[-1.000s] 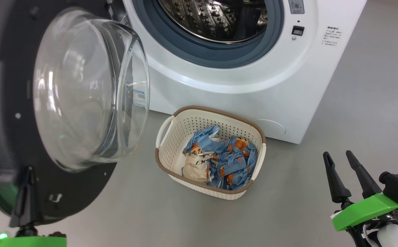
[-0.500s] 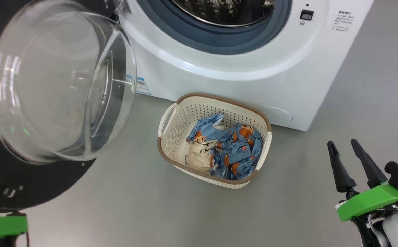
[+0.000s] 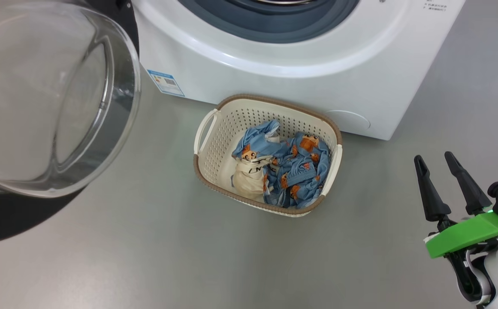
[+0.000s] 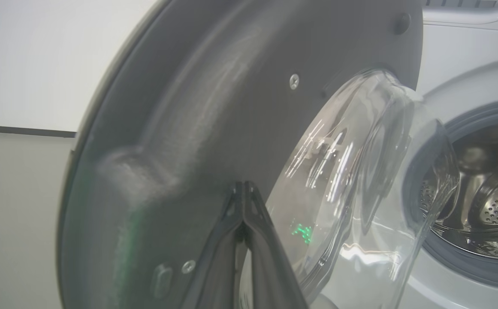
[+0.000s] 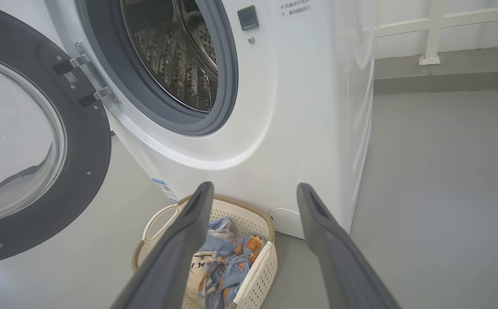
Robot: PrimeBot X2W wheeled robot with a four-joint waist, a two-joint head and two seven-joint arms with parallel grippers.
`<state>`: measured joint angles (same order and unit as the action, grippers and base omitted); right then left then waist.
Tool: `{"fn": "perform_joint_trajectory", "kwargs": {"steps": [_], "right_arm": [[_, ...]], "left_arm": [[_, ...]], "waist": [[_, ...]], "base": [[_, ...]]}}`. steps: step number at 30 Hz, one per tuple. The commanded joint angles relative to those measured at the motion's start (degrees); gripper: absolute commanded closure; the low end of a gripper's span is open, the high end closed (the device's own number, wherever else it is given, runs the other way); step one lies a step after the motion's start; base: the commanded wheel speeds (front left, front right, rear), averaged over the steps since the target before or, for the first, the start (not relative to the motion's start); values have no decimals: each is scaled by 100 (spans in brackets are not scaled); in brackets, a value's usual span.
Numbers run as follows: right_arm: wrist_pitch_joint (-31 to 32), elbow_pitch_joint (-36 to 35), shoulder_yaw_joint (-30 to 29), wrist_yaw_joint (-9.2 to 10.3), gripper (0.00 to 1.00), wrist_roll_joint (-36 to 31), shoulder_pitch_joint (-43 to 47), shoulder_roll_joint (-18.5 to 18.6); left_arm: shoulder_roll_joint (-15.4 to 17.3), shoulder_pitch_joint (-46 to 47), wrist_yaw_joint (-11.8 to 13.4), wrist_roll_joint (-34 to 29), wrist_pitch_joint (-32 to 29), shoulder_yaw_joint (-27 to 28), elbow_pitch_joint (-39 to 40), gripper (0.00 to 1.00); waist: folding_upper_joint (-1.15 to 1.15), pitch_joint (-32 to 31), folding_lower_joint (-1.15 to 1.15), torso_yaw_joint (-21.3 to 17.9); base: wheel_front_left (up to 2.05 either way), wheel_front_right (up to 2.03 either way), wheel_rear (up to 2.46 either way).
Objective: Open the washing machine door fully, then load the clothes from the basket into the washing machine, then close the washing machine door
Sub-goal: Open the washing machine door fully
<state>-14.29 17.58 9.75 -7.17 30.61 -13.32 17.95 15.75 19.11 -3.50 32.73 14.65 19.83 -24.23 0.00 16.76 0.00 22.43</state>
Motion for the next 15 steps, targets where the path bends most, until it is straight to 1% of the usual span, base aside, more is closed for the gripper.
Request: {"fn": "perform_joint_trajectory", "kwargs": {"steps": [1, 9, 15], "right_arm": [[-71, -146, 145, -32, 0, -102, -127, 81], [-71, -166, 198, -32, 0, -115, -289, 145], [-71, -165, 244, -32, 0, -123, -398, 224]], "left_arm": [[415, 223, -6, -87, 34, 350, -13, 100], [611, 754, -215, -558, 34, 930, -816, 100], [748, 1099, -309, -852, 35, 1267, -1287, 100]], "waist": [[0, 99, 0, -26], [0, 334, 0, -63], [0, 525, 0, -92]], "base": [[0, 0, 0], [0, 0, 0], [0, 0, 0]]}}
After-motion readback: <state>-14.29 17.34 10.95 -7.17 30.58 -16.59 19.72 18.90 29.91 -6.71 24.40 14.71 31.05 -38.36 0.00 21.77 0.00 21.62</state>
